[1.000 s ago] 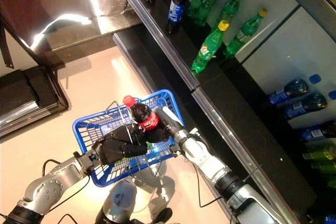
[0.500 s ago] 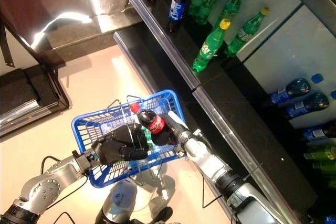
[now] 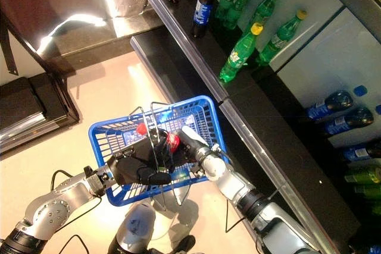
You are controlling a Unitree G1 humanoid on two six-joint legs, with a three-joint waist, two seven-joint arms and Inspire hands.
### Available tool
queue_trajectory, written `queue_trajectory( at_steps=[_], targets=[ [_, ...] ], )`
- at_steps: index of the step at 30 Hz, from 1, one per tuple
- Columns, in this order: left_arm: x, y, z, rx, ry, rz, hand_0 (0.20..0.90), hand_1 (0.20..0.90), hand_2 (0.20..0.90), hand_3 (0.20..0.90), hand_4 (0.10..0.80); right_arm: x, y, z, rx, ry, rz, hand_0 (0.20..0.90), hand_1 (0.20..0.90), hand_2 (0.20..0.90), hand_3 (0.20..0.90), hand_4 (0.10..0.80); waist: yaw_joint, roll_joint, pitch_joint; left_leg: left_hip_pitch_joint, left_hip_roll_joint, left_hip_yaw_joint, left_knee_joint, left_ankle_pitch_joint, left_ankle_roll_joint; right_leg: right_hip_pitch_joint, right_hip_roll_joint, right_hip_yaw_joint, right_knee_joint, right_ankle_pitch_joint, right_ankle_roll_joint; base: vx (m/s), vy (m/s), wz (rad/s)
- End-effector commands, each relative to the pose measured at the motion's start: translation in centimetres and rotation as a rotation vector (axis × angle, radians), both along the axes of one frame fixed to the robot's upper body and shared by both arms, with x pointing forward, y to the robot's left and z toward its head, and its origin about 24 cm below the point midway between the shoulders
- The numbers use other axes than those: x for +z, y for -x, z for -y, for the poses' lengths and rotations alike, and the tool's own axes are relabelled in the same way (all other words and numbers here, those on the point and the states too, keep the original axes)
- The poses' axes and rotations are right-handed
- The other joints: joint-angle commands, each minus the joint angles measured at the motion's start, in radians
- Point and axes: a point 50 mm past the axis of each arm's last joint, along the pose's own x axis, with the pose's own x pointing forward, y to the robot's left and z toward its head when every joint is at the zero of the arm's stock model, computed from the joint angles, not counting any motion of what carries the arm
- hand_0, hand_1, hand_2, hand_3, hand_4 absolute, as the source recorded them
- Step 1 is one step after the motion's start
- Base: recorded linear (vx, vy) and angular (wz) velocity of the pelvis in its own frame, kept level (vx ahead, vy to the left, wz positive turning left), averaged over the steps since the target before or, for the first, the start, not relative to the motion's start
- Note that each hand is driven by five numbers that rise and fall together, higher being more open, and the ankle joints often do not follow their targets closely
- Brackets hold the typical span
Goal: Pick up the drink and place into the basket.
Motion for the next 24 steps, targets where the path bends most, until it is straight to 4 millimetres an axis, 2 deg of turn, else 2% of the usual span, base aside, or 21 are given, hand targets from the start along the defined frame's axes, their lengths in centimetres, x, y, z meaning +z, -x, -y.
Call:
queue_trajectory(
  at_steps=[1, 5, 11, 17, 24],
  targets=[
    [10.4, 4.3, 6.6, -0.547, 0.541, 0.529, 0.300, 0.300, 0.300, 0.200, 0.100, 1.4, -0.3, -3.0, 0.138, 0.053, 0.128, 0.300, 0.300, 0.300, 0.200, 0.100, -0.002, -0.008, -0.321, 0.080, 0.045, -0.036, -0.021, -0.094, -0.016, -0.013, -0.024, -0.022, 0.015, 0.050, -0.006, 0.000, 0.000, 0.00],
    [10.5, 4.5, 6.9, -0.586, 0.528, 0.553, 0.300, 0.300, 0.300, 0.200, 0.100, 2.6, -0.8, -3.9, 0.200, 0.203, 0.244, 0.300, 0.300, 0.300, 0.200, 0.100, 0.003, -0.009, -0.323, 0.082, 0.044, -0.036, -0.021, -0.095, -0.014, -0.013, -0.022, -0.023, 0.014, 0.050, -0.006, 0.000, 0.000, 0.00],
    [10.7, 4.7, 7.6, -0.636, 0.530, 0.567, 0.300, 0.300, 0.300, 0.200, 0.100, 3.2, -1.6, -4.7, 0.236, 0.347, 0.291, 0.300, 0.300, 0.300, 0.200, 0.100, 0.010, -0.007, -0.332, 0.083, 0.040, -0.042, -0.021, -0.094, -0.013, -0.009, -0.023, -0.028, 0.013, 0.051, -0.007, 0.002, 0.005, 0.00],
    [11.0, 5.0, 8.2, -0.694, 0.536, 0.592, 0.300, 0.300, 0.300, 0.200, 0.100, 2.7, -2.5, -4.6, 0.229, 0.449, 0.283, 0.300, 0.300, 0.300, 0.200, 0.100, 0.022, -0.008, -0.338, 0.080, 0.037, -0.052, -0.021, -0.092, -0.012, -0.009, -0.024, -0.043, 0.015, 0.051, -0.007, 0.008, 0.012, 0.10],
    [11.5, 5.4, 8.6, -0.751, 0.553, 0.616, 0.300, 0.300, 0.300, 0.200, 0.100, 1.7, -2.7, -5.1, 0.212, 0.435, 0.239, 0.300, 0.300, 0.300, 0.200, 0.100, 0.035, -0.012, -0.339, 0.077, 0.032, -0.067, -0.021, -0.092, -0.008, -0.010, -0.021, -0.049, 0.015, 0.052, -0.007, 0.004, -0.003, 0.05]
  ],
)
